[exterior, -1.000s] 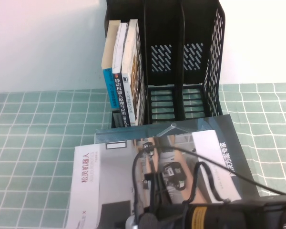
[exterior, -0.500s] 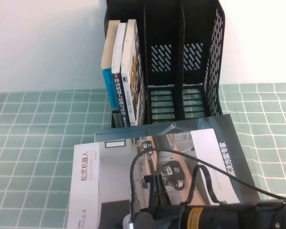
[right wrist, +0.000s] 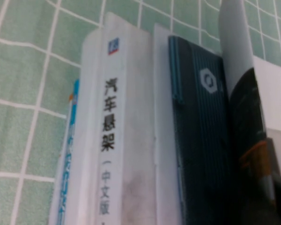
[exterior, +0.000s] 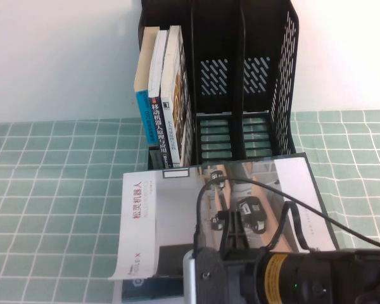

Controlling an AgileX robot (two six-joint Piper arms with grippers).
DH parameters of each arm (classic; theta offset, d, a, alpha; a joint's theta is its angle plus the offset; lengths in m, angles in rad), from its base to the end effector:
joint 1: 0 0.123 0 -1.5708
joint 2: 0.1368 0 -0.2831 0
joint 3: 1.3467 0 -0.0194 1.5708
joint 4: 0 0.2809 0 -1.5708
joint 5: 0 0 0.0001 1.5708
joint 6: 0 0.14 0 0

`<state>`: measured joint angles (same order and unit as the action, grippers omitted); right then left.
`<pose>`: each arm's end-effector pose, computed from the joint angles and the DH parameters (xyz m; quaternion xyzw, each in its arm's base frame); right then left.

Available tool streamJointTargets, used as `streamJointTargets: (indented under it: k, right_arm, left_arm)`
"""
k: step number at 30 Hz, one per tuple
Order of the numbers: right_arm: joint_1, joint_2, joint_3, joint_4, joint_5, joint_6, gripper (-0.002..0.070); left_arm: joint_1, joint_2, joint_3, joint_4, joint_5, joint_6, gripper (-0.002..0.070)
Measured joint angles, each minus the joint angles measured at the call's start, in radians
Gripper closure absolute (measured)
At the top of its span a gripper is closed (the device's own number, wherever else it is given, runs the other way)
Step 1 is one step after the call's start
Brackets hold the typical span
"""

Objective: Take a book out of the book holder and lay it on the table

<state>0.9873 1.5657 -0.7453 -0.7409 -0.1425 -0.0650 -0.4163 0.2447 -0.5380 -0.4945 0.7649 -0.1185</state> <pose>0.1936 0.3175 0.1482 -0.7074 0.5403 0.0848 0.4478 0.0877 -0.0891 0.3090 0.0682 0.8027 -0.3740 0.4596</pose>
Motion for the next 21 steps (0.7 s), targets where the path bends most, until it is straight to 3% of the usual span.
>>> streamJointTargets:
  k: [3, 9, 13, 17, 21]
  right_arm:
    - [-0.018, -0.002, 0.000, 0.007, 0.000, 0.025, 0.0599]
    - [-0.023, -0.002, 0.006, 0.010, -0.045, 0.087, 0.0356]
    - [-0.025, -0.034, 0.010, 0.003, -0.054, 0.195, 0.0295]
    - [-0.025, -0.126, 0.008, -0.083, -0.171, 0.231, 0.0325]
    - [-0.023, -0.218, -0.040, -0.137, -0.263, 0.184, 0.0480]
  left_arm:
    - [0.000, 0.000, 0.000, 0.000, -0.011, -0.006, 0.0593]
    - [0.000, 0.000, 0.000, 0.022, -0.017, -0.014, 0.0359]
    - [0.000, 0.000, 0.000, 0.060, -0.030, -0.014, 0.0284]
    - [0.000, 0.000, 0.000, 0.198, -0.039, -0.003, 0.0319]
    - [0.000, 0.000, 0.000, 0.345, -0.054, -0.027, 0.0498]
